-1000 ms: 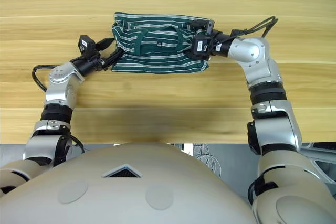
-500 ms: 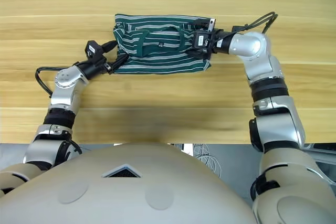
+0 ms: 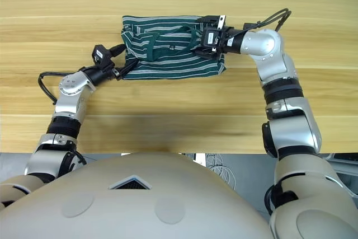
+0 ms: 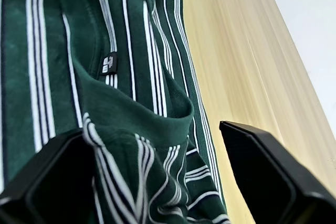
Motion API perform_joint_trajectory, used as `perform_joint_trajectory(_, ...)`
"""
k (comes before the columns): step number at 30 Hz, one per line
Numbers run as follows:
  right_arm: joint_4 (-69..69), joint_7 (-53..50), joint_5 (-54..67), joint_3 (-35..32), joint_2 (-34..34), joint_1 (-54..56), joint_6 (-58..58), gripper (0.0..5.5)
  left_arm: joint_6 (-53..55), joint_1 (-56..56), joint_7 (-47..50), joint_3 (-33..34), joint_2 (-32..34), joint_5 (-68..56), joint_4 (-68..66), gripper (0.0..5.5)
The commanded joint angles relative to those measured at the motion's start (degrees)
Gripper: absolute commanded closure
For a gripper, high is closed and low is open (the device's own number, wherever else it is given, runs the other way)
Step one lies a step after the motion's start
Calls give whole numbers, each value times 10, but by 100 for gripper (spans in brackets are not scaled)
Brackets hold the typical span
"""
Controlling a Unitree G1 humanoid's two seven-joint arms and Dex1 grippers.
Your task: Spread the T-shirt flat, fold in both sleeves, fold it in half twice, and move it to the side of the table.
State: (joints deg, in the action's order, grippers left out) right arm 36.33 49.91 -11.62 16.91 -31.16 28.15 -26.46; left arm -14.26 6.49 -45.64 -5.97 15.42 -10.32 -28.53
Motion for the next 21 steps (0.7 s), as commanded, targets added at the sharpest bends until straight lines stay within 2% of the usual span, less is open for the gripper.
perform_joint_trajectory(1, 62, -23, -17, 0, 13, 50, 49, 141, 10, -31, 4, -23, -2, 28, -12, 248)
perform_joint_trajectory(8, 158, -120, -61, -1, 33, 135, 44, 141, -6, -62, 6, -39, 0, 39, 5, 248)
perform_joint_trajectory(11, 178, -119, -40, -14, 46, 157, 43, 141, -10, -73, 10, -48, 0, 43, 12, 248)
perform_joint_trajectory(16, 175, -46, 18, -38, 69, 158, 68, 141, -16, -88, 22, -68, 0, 58, 23, 248)
perform_joint_trajectory(21, 231, -121, -19, -34, 72, 188, 80, 141, -19, -95, 30, -81, -2, 58, 26, 248)
